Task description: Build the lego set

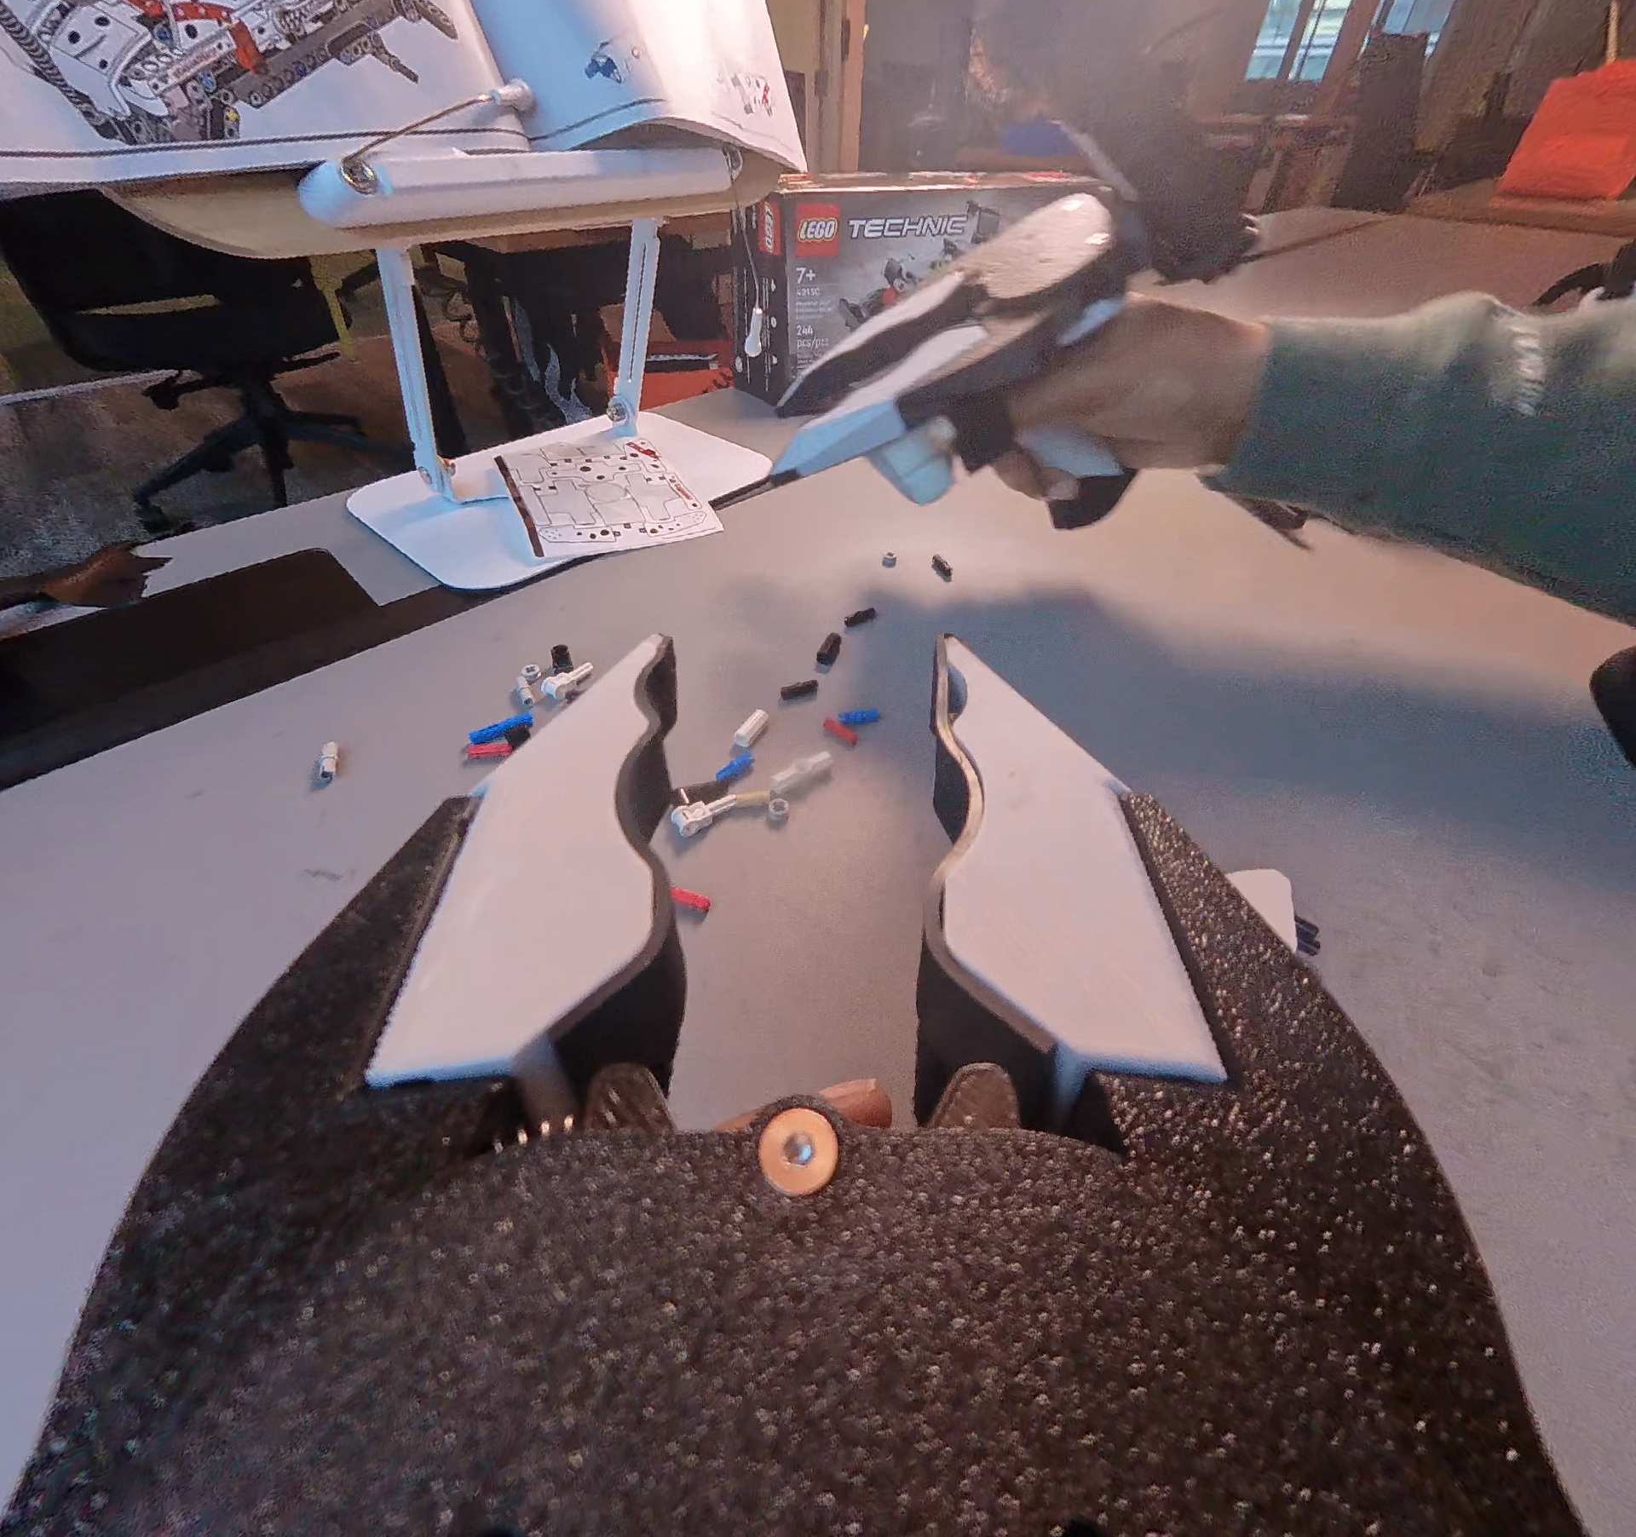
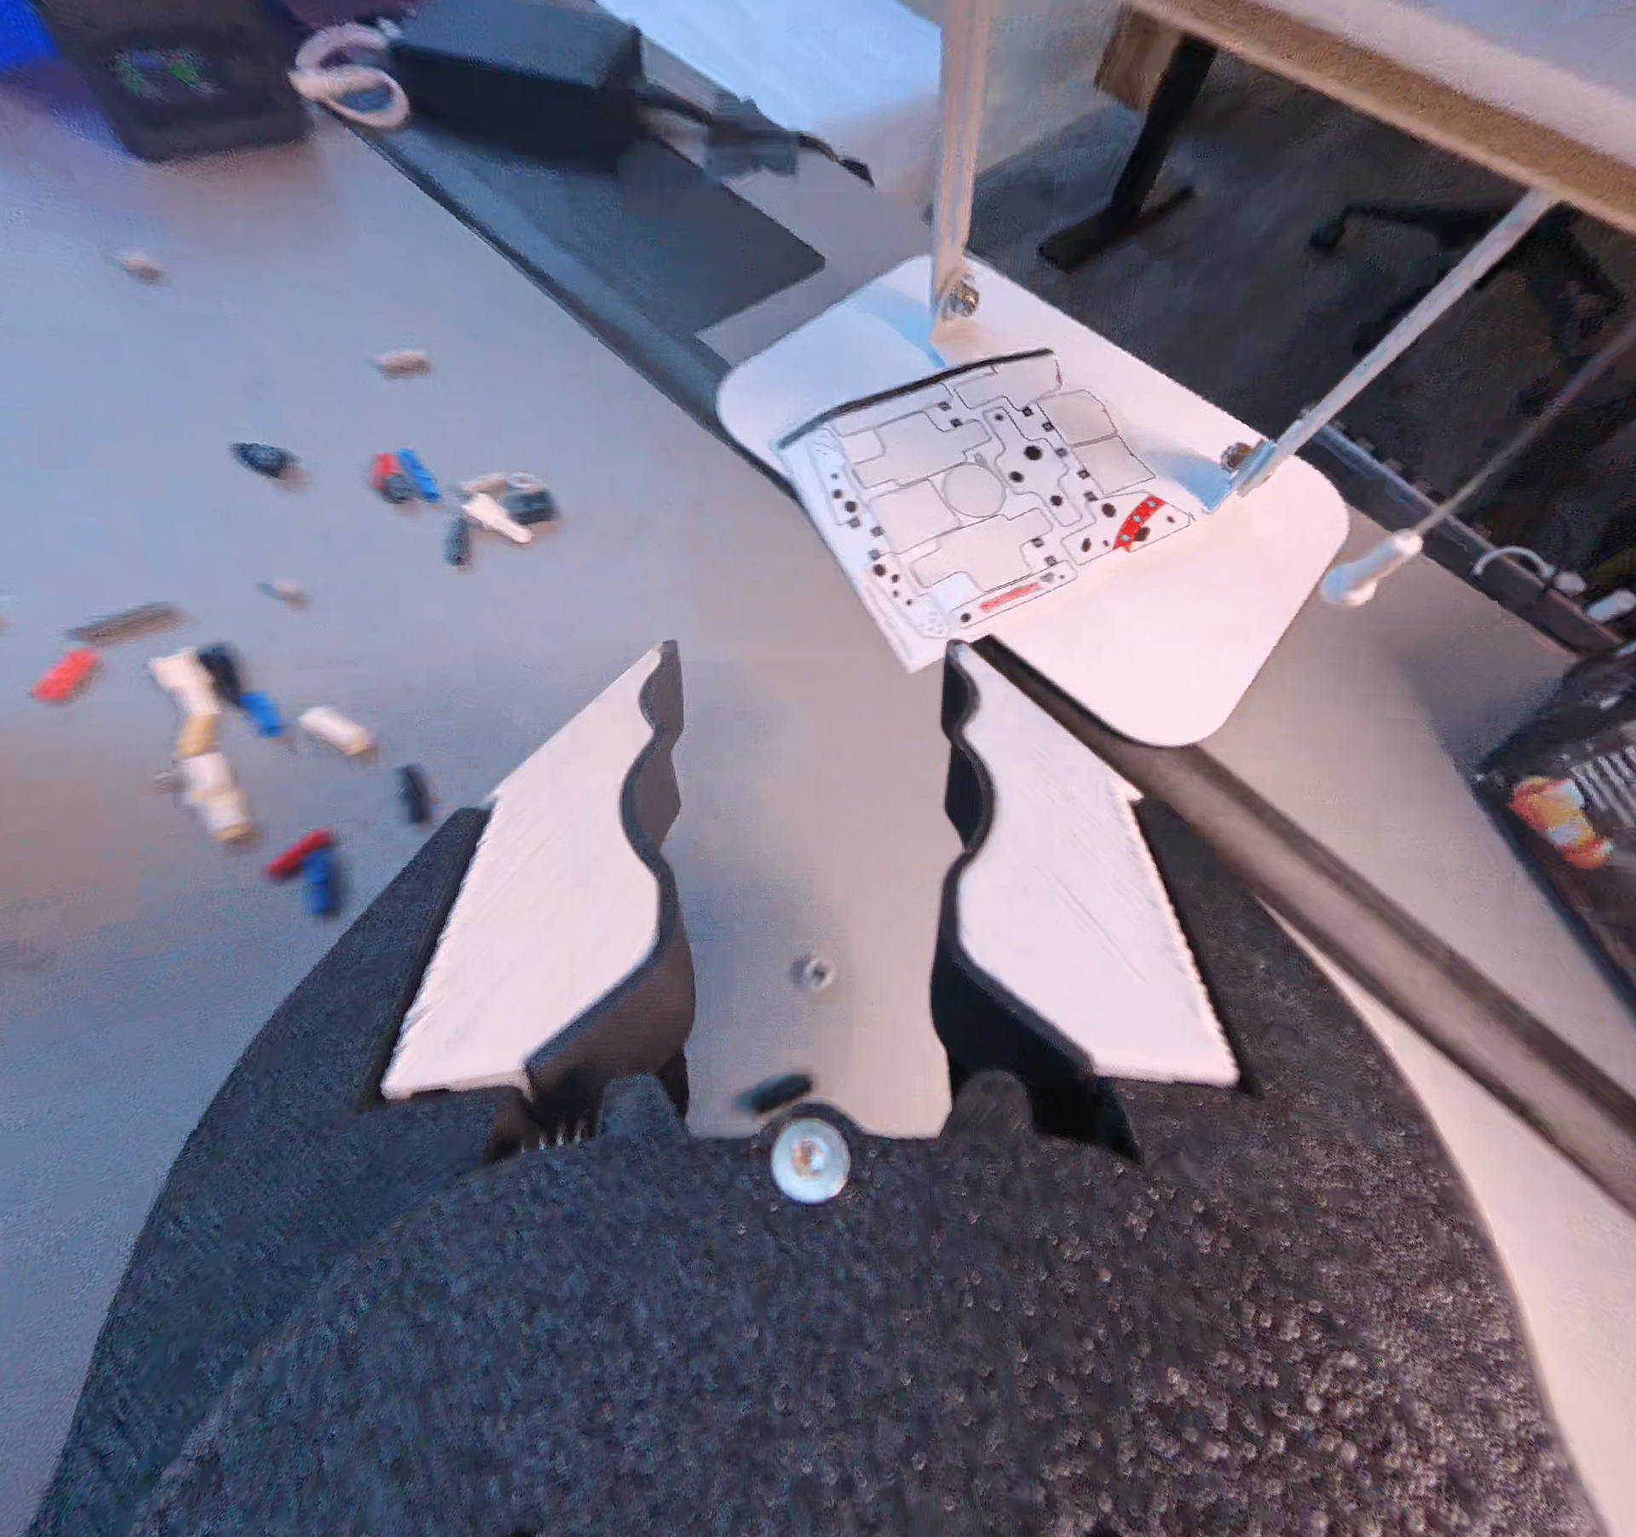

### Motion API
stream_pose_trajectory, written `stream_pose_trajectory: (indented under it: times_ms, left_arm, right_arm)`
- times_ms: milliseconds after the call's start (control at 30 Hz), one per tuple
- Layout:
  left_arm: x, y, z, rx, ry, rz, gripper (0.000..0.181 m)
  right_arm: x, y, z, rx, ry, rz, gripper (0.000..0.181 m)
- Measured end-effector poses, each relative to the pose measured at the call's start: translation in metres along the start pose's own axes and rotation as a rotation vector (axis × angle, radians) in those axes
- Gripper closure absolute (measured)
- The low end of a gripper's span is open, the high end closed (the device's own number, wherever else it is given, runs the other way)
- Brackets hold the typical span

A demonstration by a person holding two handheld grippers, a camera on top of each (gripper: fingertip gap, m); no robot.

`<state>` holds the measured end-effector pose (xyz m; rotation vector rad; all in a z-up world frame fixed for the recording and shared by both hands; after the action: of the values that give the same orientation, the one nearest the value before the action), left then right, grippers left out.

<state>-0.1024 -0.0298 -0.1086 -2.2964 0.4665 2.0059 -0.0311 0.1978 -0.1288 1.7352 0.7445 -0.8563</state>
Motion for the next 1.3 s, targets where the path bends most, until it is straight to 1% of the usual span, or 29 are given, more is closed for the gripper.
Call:
stream_pose_trajectory:
  times_ms: [100, 167, 233, 267, 400, 500, 600, 667, 767, 833, 933, 1033, 1133, 1167, 1233, 1267, 1300]
  left_arm:
    - [0.002, -0.002, -0.003, -0.008, -0.06, 0.019, 0.124]
    - [0.004, -0.003, -0.004, -0.012, -0.095, 0.029, 0.124]
    - [0.006, -0.003, -0.005, -0.011, -0.116, 0.039, 0.123]
    - [0.006, -0.003, -0.006, -0.008, -0.123, 0.042, 0.123]
    - [0.007, -0.005, -0.009, 0.005, -0.142, 0.049, 0.124]
    - [0.008, -0.007, -0.013, 0.027, -0.144, 0.058, 0.125]
    - [0.01, -0.006, -0.015, 0.028, -0.16, 0.069, 0.127]
    - [0.01, -0.005, -0.015, 0.022, -0.157, 0.068, 0.128]
    - [0.008, -0.004, -0.012, 0.024, -0.12, 0.061, 0.128]
    - [0.006, -0.003, -0.012, 0.031, -0.084, 0.05, 0.127]
    - [0.0, -0.001, -0.013, 0.067, -0.008, 0.017, 0.125]
    - [-0.008, 0.001, -0.018, 0.154, 0.137, -0.027, 0.118]
    - [-0.016, 0.003, -0.027, 0.289, 0.304, -0.057, 0.109]
    - [-0.017, 0.002, -0.033, 0.335, 0.328, -0.056, 0.104]
    - [-0.018, 0.0, -0.048, 0.415, 0.333, -0.024, 0.102]
    - [-0.017, -0.002, -0.057, 0.455, 0.332, 0.002, 0.104]
    - [-0.015, -0.003, -0.067, 0.495, 0.332, 0.033, 0.11]
  right_arm:
    - [0.007, -0.059, -0.032, 0.004, 0.065, 0.143, 0.113]
    - [0.009, -0.084, -0.047, -0.003, 0.047, 0.198, 0.106]
    - [0.017, -0.101, -0.057, -0.037, 0.01, 0.268, 0.103]
    - [0.016, -0.105, -0.059, -0.062, -0.045, 0.257, 0.107]
    - [0.015, -0.107, -0.06, -0.109, -0.028, 0.288, 0.112]
    - [0.013, -0.104, -0.054, -0.136, 0.001, 0.295, 0.132]
    - [0.013, -0.098, -0.048, -0.156, -0.004, 0.287, 0.162]
    - [0.017, -0.09, -0.046, -0.14, 0.034, 0.276, 0.172]
    - [0.017, -0.066, -0.04, -0.124, 0.088, 0.222, 0.175]
    - [0.01, -0.041, -0.033, -0.102, 0.126, 0.145, 0.175]
    - [-0.004, 0.009, -0.013, -0.088, 0.17, 0.006, 0.174]
    - [-0.01, 0.062, 0.021, -0.078, 0.262, -0.118, 0.174]
    - [-0.006, 0.103, 0.073, -0.152, 0.31, -0.18, 0.174]
    - [-0.003, 0.112, 0.091, -0.19, 0.32, -0.171, 0.174]
    - [0.0, 0.122, 0.121, -0.22, 0.355, -0.153, 0.174]
    - [0.001, 0.125, 0.134, -0.235, 0.38, -0.139, 0.174]
    - [0.0, 0.127, 0.145, -0.242, 0.403, -0.135, 0.174]
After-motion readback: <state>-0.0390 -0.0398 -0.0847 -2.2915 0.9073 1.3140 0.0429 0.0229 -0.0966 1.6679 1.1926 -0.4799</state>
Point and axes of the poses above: each gripper's, where its closed fingertips meet, y back along the fingers, x out of its underside, z = x × y across the jaws, the point moved 4 cm from there along y, back along the fingers, and after that the axes turned 8 degrees about y, right-handed, at the moved point
